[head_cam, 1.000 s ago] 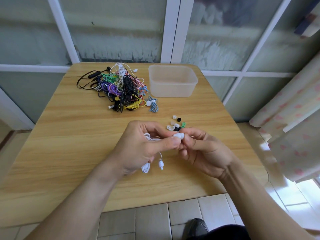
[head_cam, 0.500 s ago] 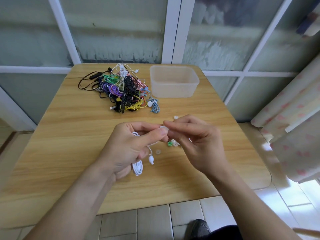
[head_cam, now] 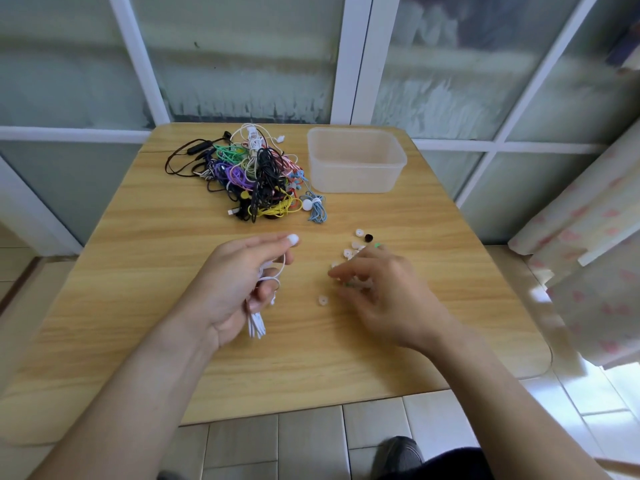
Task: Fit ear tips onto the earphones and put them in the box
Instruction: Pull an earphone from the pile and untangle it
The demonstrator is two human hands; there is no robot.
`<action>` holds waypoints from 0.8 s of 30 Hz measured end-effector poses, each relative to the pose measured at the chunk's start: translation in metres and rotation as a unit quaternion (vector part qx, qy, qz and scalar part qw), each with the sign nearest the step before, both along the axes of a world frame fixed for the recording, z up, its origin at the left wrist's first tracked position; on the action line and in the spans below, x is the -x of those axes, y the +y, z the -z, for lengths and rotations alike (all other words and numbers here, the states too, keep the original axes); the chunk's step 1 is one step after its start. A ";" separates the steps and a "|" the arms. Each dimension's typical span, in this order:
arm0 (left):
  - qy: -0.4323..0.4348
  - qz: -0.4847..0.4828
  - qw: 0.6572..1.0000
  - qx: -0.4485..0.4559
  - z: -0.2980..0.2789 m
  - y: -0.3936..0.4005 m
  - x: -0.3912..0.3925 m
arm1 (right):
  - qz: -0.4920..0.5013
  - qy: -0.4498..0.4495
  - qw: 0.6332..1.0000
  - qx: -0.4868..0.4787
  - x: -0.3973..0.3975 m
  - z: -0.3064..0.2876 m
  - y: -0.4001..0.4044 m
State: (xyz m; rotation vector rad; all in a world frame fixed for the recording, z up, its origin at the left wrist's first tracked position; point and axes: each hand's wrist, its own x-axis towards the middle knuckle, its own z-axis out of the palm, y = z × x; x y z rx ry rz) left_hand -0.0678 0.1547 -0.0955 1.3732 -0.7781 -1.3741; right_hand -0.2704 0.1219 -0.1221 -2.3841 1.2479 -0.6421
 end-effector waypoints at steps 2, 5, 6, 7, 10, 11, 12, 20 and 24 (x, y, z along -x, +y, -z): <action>0.006 -0.016 1.000 -0.006 0.001 -0.001 -0.001 | -0.011 0.031 0.999 0.008 -0.005 0.003 0.002; -0.005 -0.025 0.999 -0.027 0.002 -0.002 0.000 | -0.035 0.046 0.998 0.021 -0.016 0.005 0.005; -0.009 -0.023 0.999 -0.035 0.002 -0.002 0.000 | -0.040 0.047 0.998 0.024 -0.019 0.005 0.006; -0.008 -0.019 0.999 -0.042 0.003 -0.002 0.000 | -0.041 0.045 0.998 0.026 -0.020 0.006 0.006; 0.004 -0.009 0.998 -0.065 0.003 -0.001 0.000 | -0.038 0.050 0.998 0.025 -0.018 0.006 0.007; 0.000 -0.011 0.997 -0.071 0.004 -0.001 0.000 | -0.041 0.051 0.998 0.021 -0.016 0.005 0.007; -0.014 -0.015 0.997 -0.074 0.004 -0.001 0.000 | -0.043 0.047 0.998 0.014 -0.014 0.004 0.007; -0.391 0.031 0.920 0.011 0.019 0.000 -0.001 | 0.119 0.016 0.993 -0.021 0.024 -0.010 -0.011; -0.409 0.055 0.910 0.025 0.017 0.003 -0.002 | 0.113 0.026 0.992 -0.043 0.029 -0.008 -0.013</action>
